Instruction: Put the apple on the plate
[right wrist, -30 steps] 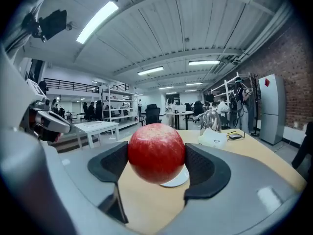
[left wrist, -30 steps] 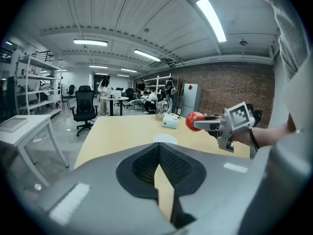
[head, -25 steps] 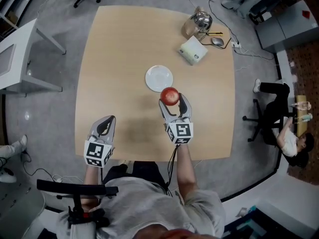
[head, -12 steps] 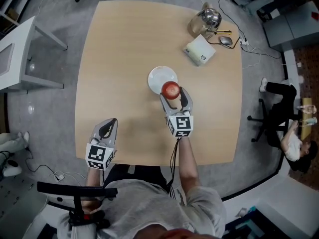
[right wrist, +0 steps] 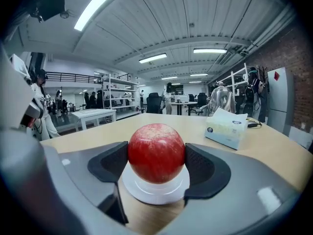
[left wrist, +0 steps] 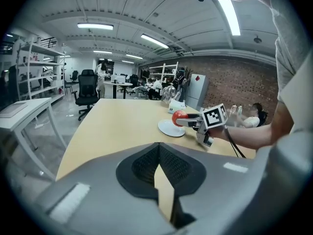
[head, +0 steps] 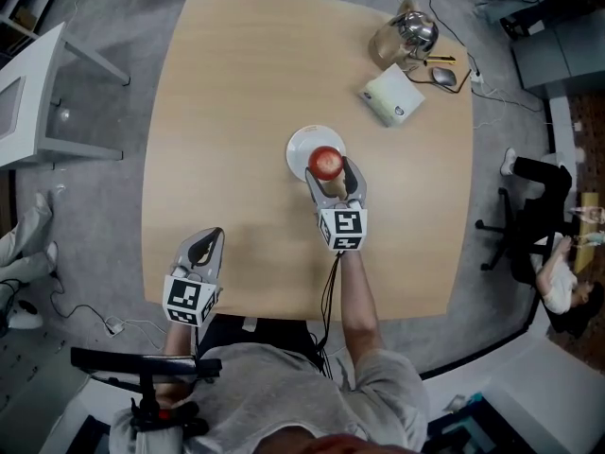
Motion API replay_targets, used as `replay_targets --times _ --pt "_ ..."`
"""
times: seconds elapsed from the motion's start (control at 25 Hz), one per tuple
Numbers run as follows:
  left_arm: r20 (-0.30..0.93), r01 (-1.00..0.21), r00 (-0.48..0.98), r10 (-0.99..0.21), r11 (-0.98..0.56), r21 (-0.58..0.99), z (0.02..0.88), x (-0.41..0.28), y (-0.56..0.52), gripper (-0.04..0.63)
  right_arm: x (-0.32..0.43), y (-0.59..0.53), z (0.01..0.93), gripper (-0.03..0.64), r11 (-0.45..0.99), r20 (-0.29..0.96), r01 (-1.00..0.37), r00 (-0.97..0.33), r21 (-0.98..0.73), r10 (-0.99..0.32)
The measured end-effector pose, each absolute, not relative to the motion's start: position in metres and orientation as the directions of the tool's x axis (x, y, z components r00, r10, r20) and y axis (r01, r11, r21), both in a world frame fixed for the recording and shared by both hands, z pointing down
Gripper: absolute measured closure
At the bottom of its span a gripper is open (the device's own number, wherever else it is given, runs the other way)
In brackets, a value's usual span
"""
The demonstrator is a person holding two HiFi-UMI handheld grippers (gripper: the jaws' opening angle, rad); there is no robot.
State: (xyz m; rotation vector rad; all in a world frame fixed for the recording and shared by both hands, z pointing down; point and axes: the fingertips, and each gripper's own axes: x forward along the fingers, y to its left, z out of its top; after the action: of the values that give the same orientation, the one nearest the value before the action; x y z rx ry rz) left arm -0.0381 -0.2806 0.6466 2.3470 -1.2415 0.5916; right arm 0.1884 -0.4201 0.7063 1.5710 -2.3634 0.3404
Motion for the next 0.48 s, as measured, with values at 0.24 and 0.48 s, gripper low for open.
replay_targets --times 0.24,0.48 --pt "0.558 -0.846 0.505 -0.659 -0.505 0.169 0.65 -0.039 -0.283 0.575 0.186 -0.429 0.719 0.247 0.381 0.383 -0.924 -0.366 -0.038 -0.848" --pt "0.568 -0.851 0.496 -0.657 -0.497 0.168 0.651 -0.041 -0.281 0.575 0.189 -0.431 0.726 0.247 0.37 0.401 -0.928 -0.353 -0.039 -0.845"
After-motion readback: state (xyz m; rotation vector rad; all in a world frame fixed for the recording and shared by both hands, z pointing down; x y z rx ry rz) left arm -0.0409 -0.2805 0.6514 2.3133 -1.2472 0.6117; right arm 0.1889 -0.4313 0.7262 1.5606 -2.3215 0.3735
